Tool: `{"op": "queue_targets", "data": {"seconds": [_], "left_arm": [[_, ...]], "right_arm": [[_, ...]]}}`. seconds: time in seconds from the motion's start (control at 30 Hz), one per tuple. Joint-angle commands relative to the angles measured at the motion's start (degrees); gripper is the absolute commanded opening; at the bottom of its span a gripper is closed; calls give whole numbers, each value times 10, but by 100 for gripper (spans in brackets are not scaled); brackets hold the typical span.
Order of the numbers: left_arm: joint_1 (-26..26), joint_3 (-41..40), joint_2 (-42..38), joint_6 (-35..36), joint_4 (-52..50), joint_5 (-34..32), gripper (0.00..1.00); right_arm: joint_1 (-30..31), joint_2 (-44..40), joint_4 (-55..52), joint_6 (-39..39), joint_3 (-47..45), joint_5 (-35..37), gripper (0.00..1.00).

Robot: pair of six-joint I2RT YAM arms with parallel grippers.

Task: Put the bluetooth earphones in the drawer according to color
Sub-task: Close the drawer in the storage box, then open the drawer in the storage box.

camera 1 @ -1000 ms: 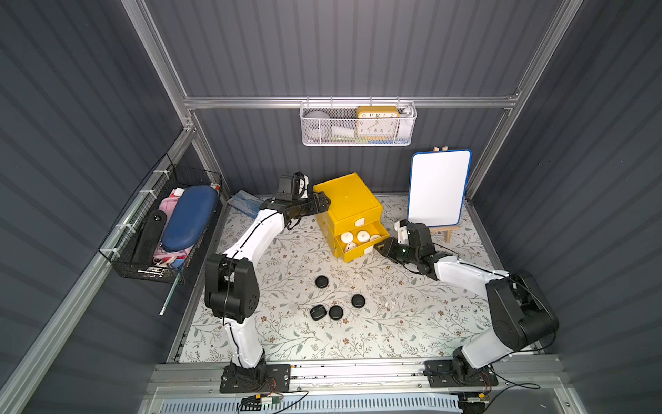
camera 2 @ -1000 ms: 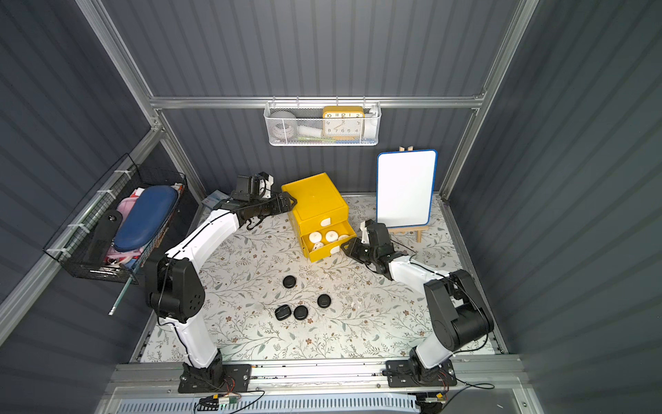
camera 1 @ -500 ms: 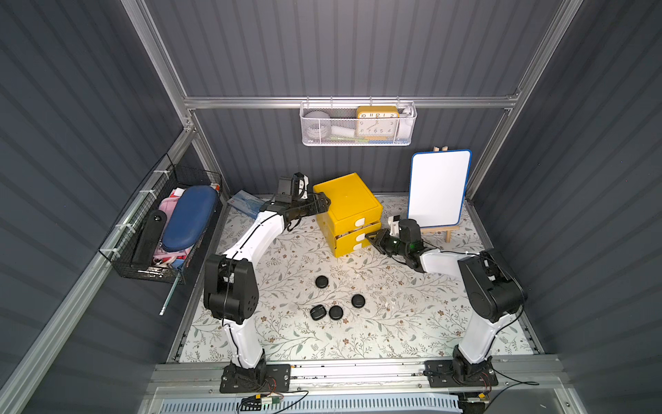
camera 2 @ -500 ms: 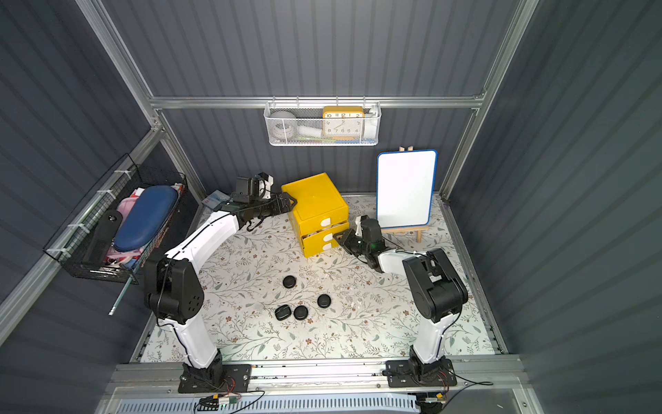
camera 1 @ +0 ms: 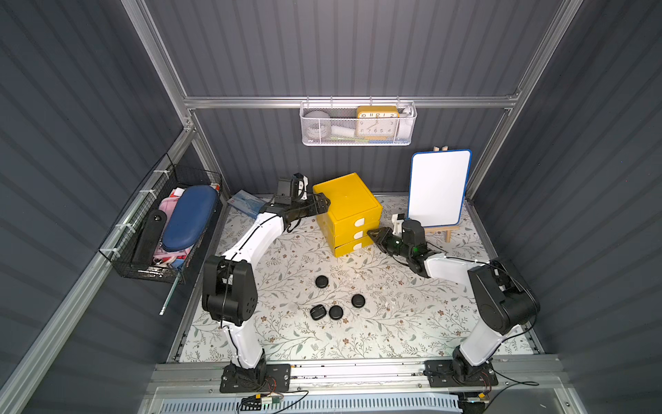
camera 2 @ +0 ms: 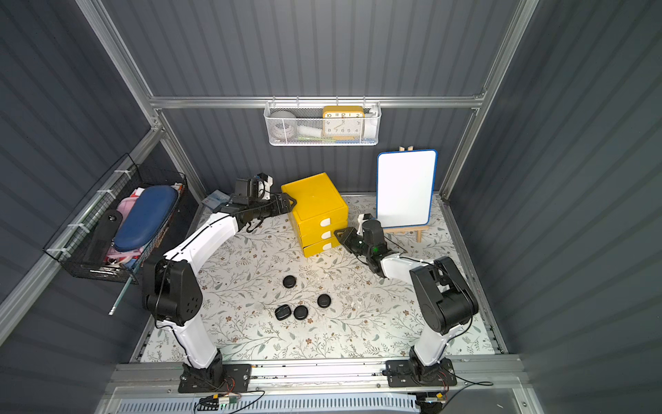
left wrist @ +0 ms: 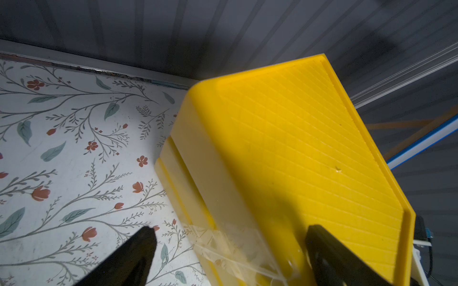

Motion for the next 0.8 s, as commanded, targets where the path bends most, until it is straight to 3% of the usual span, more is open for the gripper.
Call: {"op": "queue_targets", "data": {"seconds": [0.0,0.2,0.33,0.53,0.77], "left_arm": [[-1,-19,-2,19,-62,-7,99],[-2,-22,-6,15,-60,-4,99],[-2,-24,-13,14,-60,1,99],[-1,-31,-31,11,-46,15,99],[-1,-23,-20,15,-49,12,99]], "right_arm": [[6,36,23,3,36,-24,30],[12,88,80,41,70,-44,22],[12,50,74,29,28,-23,22],[11,-10,48,-25,-47,8,35],[11,20,83,-77,-72,-7,58]]}}
